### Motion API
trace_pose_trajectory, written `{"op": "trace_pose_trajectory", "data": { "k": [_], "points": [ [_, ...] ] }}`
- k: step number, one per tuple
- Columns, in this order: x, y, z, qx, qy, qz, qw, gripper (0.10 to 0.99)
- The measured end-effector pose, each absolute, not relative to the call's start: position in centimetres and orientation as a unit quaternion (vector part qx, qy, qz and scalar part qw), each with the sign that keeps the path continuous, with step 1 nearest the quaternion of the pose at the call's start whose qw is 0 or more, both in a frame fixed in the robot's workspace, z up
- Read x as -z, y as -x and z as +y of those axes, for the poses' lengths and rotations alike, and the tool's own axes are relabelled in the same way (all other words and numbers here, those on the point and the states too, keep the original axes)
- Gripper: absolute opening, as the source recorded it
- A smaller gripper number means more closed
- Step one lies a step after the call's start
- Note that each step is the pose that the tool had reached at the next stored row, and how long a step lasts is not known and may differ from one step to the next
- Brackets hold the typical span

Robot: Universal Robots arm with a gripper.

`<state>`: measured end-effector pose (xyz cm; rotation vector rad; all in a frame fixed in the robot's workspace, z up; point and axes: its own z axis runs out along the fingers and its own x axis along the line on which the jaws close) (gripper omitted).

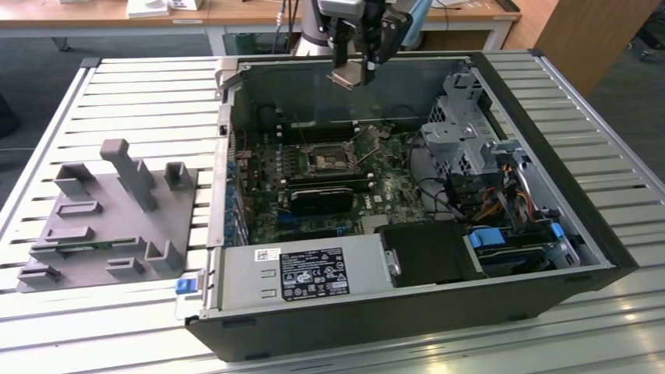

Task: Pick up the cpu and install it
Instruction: 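Place the cpu into insertion slot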

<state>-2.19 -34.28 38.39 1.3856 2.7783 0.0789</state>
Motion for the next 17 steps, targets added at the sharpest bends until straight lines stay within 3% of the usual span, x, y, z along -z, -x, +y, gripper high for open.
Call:
{"op": "trace_pose_trajectory", "data": {
  "k": [17],
  "points": [
    [-38.29, 2.28, -34.28, -0.024, -0.496, 0.868, 0.019, 0.533]
  ]
}}
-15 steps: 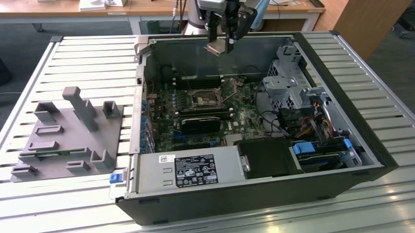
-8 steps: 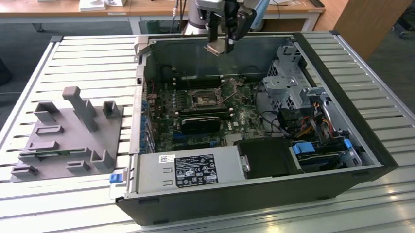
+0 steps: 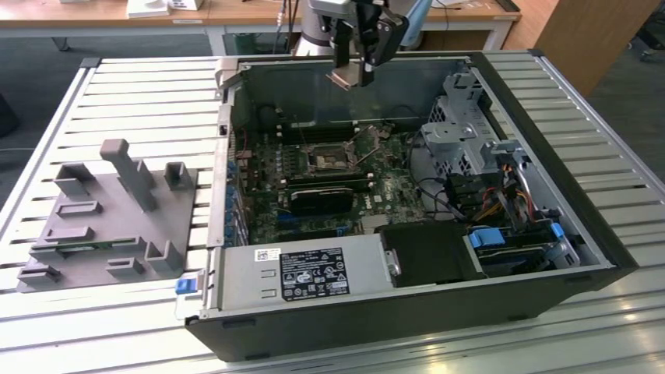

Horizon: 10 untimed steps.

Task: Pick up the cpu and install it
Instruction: 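Place the cpu into insertion slot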

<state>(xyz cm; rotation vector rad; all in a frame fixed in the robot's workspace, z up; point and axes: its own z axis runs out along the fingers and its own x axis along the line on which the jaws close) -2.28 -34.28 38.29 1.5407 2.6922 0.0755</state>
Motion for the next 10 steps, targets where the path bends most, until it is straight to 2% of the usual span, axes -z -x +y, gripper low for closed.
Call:
{"op": "trace_pose_trajectory", "data": {
  "k": [10],
  "points": [
    [-38.13, 2.52, -34.27, -0.023, -0.547, 0.837, 0.021, 0.533]
  ]
}}
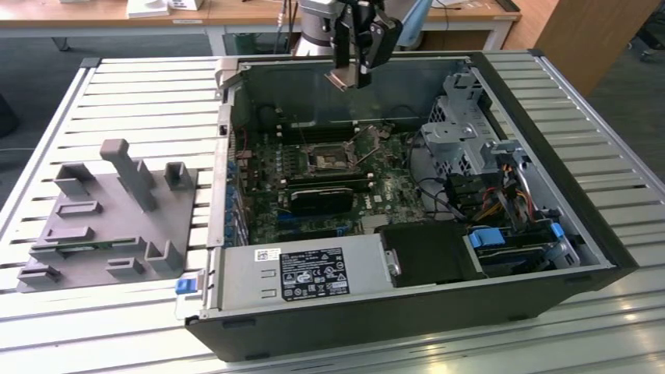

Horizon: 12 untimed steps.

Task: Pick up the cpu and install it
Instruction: 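Place the cpu into insertion slot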

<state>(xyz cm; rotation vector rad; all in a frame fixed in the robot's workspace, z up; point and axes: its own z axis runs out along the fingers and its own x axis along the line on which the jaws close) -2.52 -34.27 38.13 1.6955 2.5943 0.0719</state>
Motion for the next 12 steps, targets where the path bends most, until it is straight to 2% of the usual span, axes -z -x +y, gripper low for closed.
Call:
{"op": "trace_pose_trajectory", "data": {
  "k": [12],
  "points": [
    [-37.75, 2.52, -34.27, -0.021, -0.635, 0.772, 0.023, 0.533]
  ]
}}
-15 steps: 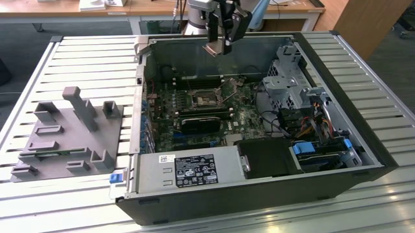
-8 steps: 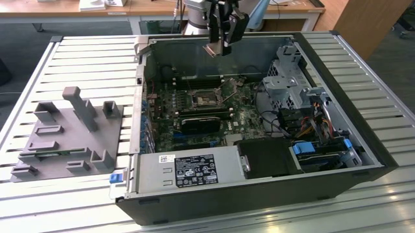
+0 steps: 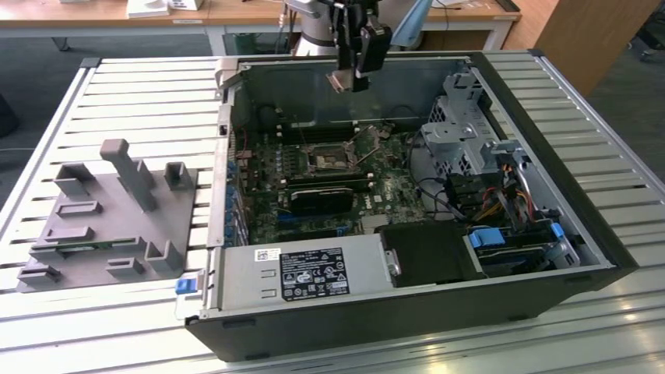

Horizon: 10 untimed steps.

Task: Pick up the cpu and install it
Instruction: 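Place the cpu into insertion slot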

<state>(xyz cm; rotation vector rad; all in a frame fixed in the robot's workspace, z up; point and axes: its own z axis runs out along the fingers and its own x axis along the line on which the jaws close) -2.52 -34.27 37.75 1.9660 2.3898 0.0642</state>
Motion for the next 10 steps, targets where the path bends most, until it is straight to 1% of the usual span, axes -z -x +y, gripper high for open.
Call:
{"op": "trace_pose_trajectory", "data": {
  "k": [10],
  "points": [
    [-37.51, 2.52, -34.27, -0.019, -0.701, 0.713, 0.025, 0.533]
  ]
}}
